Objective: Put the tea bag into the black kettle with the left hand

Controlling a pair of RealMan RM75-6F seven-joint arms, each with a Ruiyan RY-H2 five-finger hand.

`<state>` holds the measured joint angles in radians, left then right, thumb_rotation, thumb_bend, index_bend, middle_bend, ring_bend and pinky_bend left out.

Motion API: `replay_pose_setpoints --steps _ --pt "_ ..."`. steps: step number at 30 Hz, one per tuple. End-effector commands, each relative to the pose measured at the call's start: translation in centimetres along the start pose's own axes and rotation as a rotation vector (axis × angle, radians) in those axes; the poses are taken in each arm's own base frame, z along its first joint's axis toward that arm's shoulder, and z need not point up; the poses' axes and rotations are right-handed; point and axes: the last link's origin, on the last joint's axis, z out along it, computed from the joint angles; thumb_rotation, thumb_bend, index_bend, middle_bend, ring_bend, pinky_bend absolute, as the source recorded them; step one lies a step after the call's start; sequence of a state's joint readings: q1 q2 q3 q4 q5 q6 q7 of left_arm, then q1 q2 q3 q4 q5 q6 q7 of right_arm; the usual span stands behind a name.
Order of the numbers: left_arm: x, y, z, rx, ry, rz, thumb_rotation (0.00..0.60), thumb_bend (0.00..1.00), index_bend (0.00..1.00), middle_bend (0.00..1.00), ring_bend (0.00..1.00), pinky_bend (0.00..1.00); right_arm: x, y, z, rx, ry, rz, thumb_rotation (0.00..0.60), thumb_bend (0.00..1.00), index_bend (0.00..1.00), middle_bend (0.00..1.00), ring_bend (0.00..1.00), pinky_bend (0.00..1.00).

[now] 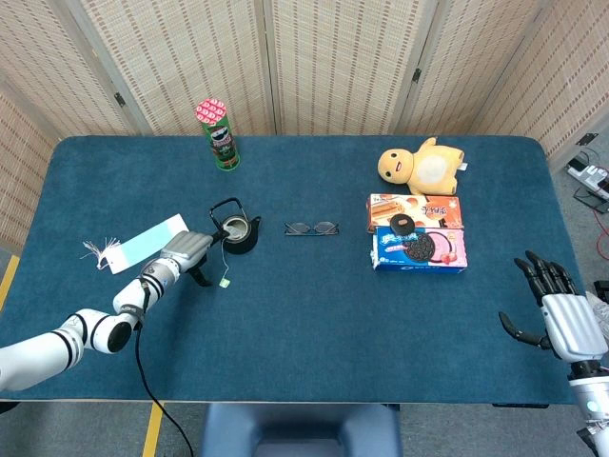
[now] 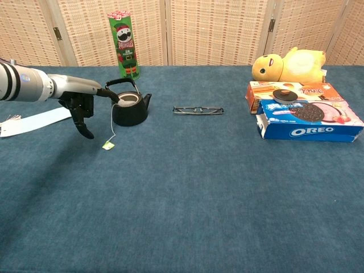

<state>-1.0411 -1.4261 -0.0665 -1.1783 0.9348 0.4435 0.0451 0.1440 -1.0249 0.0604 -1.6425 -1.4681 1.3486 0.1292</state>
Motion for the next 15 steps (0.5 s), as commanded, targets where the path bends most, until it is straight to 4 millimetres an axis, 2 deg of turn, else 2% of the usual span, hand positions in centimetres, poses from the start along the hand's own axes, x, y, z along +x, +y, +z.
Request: replay_pose_setpoints --steps 1,11,15 --pt "-0.3 0.2 0.3 -0.001 -0.007 0.001 0.584 0.19 0.12 1.00 1.00 1.00 0.0 0.0 0.0 -0.002 0.002 0.000 0.338 0.40 0.00 0.00 0.00 0.00" --pt "-0.7 0.6 1.4 -0.008 -0.017 0.006 0.585 0.19 0.12 1.00 1.00 1.00 -0.1 0.2 0.2 -0.009 -0.003 0.001 0.336 0.40 0.00 0.00 0.00 0.00" --pt "0.3 0.9 1.2 -0.021 0.034 -0.007 0.585 0.19 0.12 1.00 1.00 1.00 -0.1 0.2 0.2 -0.009 -0.007 0.000 0.340 0.40 0.00 0.00 0.00 0.00"
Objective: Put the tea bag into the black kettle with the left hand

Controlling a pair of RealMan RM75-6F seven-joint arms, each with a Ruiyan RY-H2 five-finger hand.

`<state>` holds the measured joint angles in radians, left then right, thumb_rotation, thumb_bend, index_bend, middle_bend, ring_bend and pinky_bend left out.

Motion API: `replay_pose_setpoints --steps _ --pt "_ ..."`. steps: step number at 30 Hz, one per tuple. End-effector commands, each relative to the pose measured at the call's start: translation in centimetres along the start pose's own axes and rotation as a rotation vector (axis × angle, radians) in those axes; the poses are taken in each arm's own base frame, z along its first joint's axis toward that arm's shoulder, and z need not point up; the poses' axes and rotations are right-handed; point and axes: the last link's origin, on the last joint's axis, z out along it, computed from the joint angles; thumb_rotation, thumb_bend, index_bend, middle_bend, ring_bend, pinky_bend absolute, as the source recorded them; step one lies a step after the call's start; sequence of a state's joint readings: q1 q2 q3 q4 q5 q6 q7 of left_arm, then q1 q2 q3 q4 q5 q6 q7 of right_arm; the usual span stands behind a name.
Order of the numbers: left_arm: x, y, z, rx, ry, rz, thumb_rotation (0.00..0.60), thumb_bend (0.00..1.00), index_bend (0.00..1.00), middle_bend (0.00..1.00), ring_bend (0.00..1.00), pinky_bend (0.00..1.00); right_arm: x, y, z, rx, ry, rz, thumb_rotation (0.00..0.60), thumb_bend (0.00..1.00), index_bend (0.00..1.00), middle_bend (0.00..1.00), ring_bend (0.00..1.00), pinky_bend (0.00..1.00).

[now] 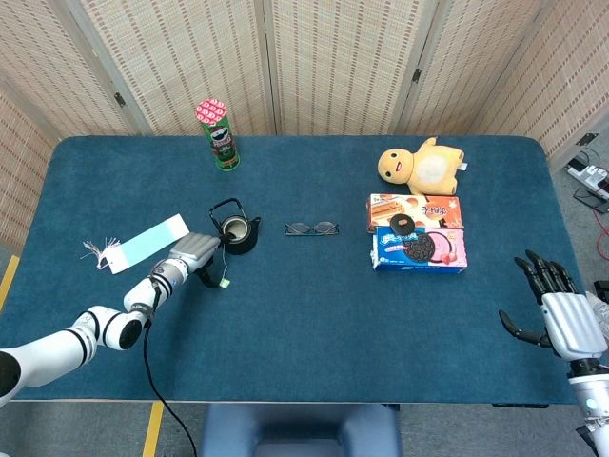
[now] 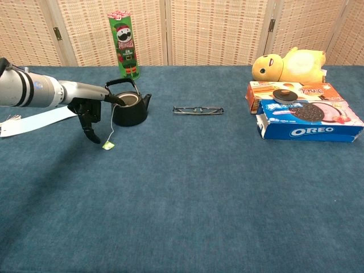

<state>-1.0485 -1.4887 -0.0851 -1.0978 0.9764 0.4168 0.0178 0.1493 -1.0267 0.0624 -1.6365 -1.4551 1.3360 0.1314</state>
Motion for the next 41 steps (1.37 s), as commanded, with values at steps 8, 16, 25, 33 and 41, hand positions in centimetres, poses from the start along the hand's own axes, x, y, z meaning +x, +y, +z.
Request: replay_pose_setpoints --steps 8,16,25,33,41 --pt "4.3 0.3 -4.2 -0.070 0.243 -0.057 0.582 0.19 0.03 1.00 1.00 1.00 0.2 -0.1 -0.4 0.012 0.006 -0.001 0.338 0.40 0.00 0.00 0.00 0.00" --pt "2.3 -2.8 -16.1 -0.040 0.508 -0.102 0.587 0.19 0.00 0.59 0.64 0.85 0.0 -0.5 -1.0 0.031 0.001 -0.013 0.341 0.40 0.00 0.00 0.00 0.00" --pt "-7.4 -6.9 -26.6 0.160 0.642 -0.011 0.599 0.19 0.00 0.19 0.17 0.40 -1.4 -1.7 -0.9 0.040 -0.037 -0.076 0.340 0.40 0.00 0.00 0.00 0.00" --pt "-13.8 -7.3 -30.0 0.202 0.603 -0.008 0.600 0.19 0.00 0.15 0.12 0.22 -2.6 -2.9 -1.3 0.068 -0.070 -0.122 0.339 0.40 0.00 0.00 0.00 0.00" --pt "-14.2 -7.5 -30.6 0.230 0.635 0.021 0.600 0.19 0.00 0.15 0.12 0.25 -2.5 -3.3 -2.1 0.081 -0.051 -0.129 0.338 0.40 0.00 0.00 0.00 0.00"
